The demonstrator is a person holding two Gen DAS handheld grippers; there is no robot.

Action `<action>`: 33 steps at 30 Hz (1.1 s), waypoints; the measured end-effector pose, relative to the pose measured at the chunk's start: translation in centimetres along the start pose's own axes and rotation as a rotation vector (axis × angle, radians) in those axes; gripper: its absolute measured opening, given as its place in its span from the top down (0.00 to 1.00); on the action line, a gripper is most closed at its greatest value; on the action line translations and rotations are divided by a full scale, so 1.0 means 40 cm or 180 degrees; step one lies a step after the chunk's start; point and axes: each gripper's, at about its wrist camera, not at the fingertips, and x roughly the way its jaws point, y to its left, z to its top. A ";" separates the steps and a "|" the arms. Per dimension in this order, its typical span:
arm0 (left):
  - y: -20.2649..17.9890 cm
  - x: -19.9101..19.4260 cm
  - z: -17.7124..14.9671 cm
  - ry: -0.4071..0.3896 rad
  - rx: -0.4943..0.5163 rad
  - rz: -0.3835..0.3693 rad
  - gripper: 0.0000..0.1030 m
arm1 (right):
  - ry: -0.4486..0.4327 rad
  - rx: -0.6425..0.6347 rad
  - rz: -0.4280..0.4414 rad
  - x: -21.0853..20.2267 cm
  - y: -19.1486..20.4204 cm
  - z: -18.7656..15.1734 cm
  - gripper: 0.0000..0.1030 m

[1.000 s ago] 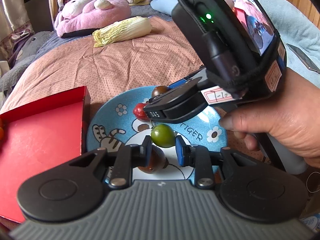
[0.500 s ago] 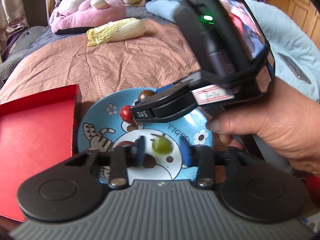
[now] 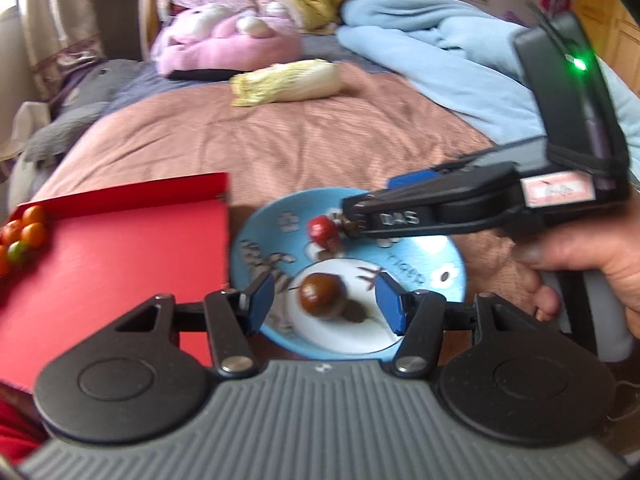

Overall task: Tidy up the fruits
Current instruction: 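Lower and release the brown tomato with the right tool while the left tool releases the green tomato, then move both tools back to the red tray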

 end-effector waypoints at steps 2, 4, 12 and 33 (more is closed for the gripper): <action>0.016 -0.026 -0.002 -0.0039 -0.0054 0.0164 0.45 | -0.0067 -0.0020 0.0084 -0.018 0.016 0.002 0.49; 0.040 -0.050 -0.003 -0.0068 -0.0119 0.0343 0.47 | -0.0157 -0.0058 0.0185 -0.036 0.038 0.007 0.49; 0.209 -0.135 -0.012 -0.0126 -0.0590 0.0921 0.52 | -0.0245 -0.0462 0.0728 -0.058 0.213 0.034 0.53; 0.626 -0.143 -0.048 0.0051 -0.1241 0.1722 0.55 | 0.0140 -0.0943 0.1418 0.334 0.685 0.243 0.64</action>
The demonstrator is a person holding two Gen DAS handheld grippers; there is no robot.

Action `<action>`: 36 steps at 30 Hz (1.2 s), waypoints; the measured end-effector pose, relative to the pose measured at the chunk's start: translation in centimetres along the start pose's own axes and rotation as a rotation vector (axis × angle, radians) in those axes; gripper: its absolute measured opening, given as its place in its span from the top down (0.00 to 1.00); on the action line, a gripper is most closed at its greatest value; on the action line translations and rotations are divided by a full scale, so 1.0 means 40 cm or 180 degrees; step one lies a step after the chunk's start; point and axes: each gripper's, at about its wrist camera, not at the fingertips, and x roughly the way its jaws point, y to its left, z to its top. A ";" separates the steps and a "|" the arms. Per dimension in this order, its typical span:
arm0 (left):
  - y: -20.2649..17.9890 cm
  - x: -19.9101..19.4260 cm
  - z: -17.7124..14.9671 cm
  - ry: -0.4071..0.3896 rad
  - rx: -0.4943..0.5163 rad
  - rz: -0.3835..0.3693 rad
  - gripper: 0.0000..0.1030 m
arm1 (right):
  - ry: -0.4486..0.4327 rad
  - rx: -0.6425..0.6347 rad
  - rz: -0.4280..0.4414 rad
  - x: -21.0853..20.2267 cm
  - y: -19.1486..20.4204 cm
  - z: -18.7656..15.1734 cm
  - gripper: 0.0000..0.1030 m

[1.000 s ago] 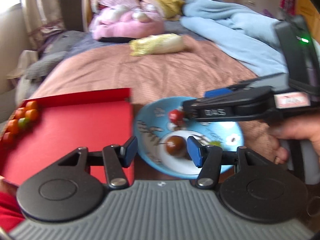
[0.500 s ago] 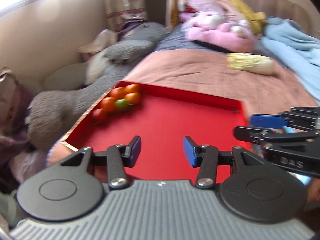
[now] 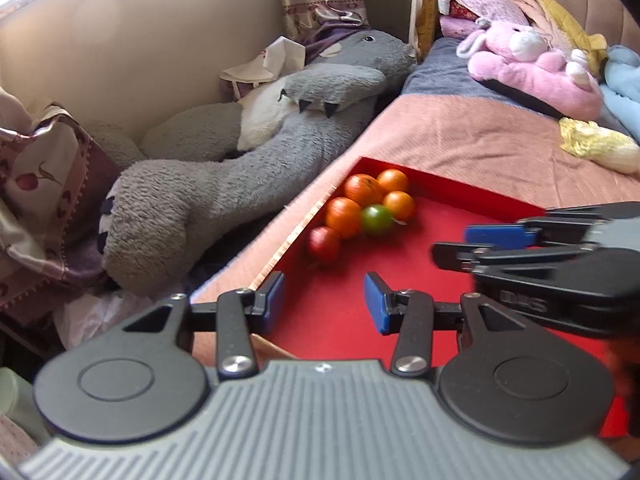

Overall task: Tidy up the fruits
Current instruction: 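Move both tools back to the red tray, then grasp a green tomato with the right tool, then grasp a red tomato with the left tool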

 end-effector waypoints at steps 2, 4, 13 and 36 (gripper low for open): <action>0.024 0.008 0.009 -0.0013 -0.0047 -0.0014 0.55 | 0.0102 0.0010 -0.0007 0.068 -0.003 0.023 0.64; 0.043 0.017 0.014 -0.0020 -0.0072 -0.0019 0.55 | 0.0181 0.0032 0.0000 0.123 -0.007 0.037 0.64; 0.079 0.062 0.012 0.0005 -0.0190 -0.0167 0.55 | 0.0229 -0.0052 -0.0145 0.239 -0.012 0.055 0.68; -0.027 0.265 0.059 0.0425 0.0224 -0.0072 0.69 | -0.0067 0.0380 -0.0188 -0.148 -0.124 -0.150 0.70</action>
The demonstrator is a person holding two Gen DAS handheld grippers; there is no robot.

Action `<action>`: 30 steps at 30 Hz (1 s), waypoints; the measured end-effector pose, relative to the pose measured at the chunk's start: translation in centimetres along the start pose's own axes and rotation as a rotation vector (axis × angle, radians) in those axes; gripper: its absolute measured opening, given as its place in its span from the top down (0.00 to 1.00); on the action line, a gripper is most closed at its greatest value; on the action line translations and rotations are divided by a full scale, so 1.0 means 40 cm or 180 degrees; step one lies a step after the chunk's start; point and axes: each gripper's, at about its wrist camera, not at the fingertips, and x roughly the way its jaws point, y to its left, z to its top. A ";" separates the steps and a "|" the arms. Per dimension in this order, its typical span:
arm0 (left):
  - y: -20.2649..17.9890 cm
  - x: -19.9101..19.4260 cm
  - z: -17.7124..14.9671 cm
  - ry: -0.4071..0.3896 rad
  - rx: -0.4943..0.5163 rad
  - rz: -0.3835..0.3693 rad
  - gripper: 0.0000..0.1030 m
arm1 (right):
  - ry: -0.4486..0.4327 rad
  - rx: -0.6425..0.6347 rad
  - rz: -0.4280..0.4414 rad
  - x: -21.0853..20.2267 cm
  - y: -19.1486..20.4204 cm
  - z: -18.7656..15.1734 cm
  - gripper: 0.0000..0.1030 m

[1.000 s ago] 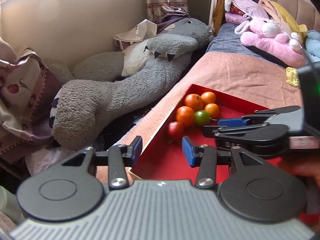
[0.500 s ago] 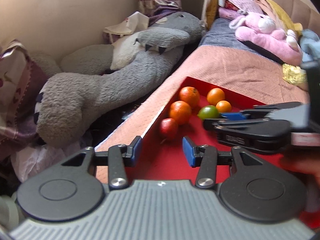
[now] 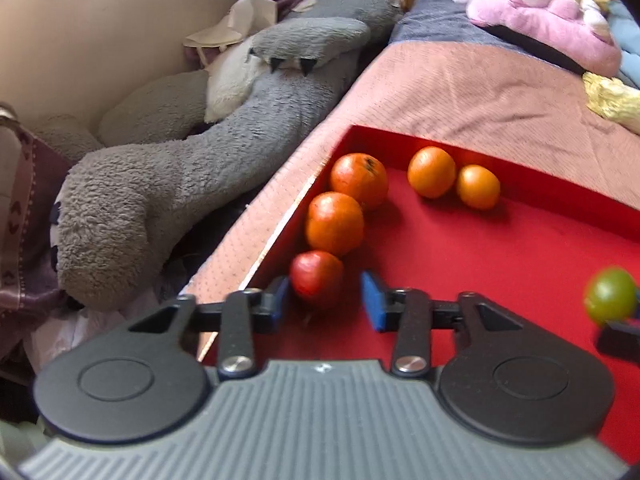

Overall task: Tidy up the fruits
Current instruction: 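Grasp a red tomato with the left tool, then carry the green tomato with the right tool while the left tool carries the red tomato to the plate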

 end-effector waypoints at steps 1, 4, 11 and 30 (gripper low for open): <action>0.004 0.002 0.001 0.0011 -0.0039 -0.0005 0.69 | 0.0000 -0.0002 -0.0014 -0.009 -0.004 -0.007 0.70; 0.008 -0.001 0.001 -0.0013 -0.0121 -0.0006 0.69 | 0.0001 -0.0006 -0.0075 -0.030 -0.009 -0.020 0.70; -0.001 -0.064 -0.024 -0.0082 -0.0148 0.0003 0.69 | -0.0003 0.0106 -0.0108 -0.062 -0.038 -0.060 0.70; -0.388 -0.277 0.003 -0.0491 0.0340 -0.0904 0.69 | -0.0220 0.0434 -0.0571 -0.330 -0.224 -0.185 0.70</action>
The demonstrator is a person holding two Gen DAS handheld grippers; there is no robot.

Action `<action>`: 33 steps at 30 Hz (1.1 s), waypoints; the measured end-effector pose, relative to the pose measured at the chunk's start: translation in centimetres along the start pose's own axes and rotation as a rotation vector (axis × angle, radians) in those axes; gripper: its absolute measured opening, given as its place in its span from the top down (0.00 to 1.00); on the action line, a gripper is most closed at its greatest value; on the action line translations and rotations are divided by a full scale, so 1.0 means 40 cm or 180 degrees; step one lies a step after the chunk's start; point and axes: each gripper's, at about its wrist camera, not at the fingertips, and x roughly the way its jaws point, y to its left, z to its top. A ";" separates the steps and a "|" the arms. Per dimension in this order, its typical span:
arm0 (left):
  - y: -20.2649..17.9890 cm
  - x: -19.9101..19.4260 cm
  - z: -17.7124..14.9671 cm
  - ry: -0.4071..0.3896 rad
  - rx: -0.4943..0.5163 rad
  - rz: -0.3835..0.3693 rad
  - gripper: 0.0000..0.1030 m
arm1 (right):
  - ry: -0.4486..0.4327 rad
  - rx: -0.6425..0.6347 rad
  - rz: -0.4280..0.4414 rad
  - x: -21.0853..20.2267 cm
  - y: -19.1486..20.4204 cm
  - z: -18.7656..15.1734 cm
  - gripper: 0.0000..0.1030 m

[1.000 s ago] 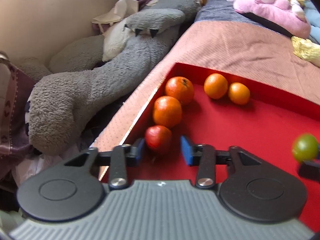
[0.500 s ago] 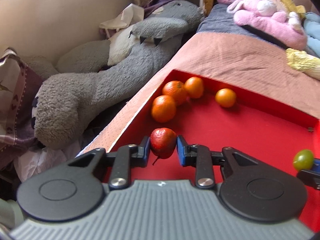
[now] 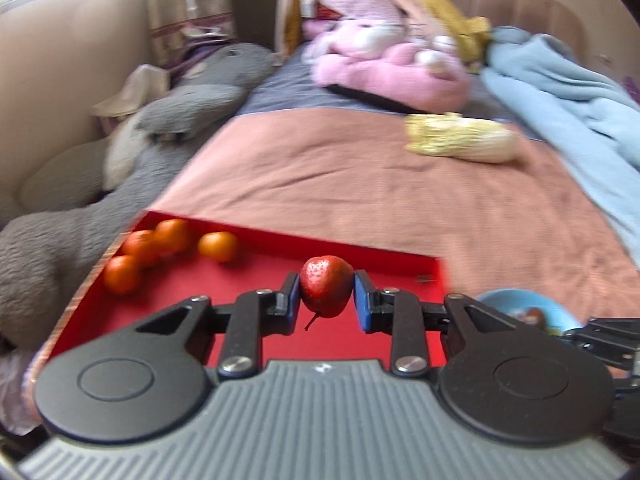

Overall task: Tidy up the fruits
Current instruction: 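Carry the green tomato with the right tool while the left tool carries the red tomato to the plate, then open the right tool over the plate while the left tool releases the red tomato there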

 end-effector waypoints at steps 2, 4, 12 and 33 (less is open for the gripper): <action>-0.051 0.012 -0.001 0.0017 0.0041 -0.0137 0.69 | -0.0006 0.0035 -0.0084 -0.026 -0.036 -0.013 0.70; -0.101 0.025 -0.004 0.0042 0.0097 -0.0240 0.69 | -0.0013 0.0061 -0.0171 -0.050 -0.068 -0.023 0.70; -0.233 0.051 -0.063 0.0161 0.0339 -0.0580 0.69 | 0.0039 0.0175 -0.0526 -0.098 -0.173 -0.082 0.70; -0.361 0.026 -0.239 0.0474 0.0921 -0.1217 0.69 | 0.0279 0.0037 -0.0634 -0.032 -0.185 -0.093 0.69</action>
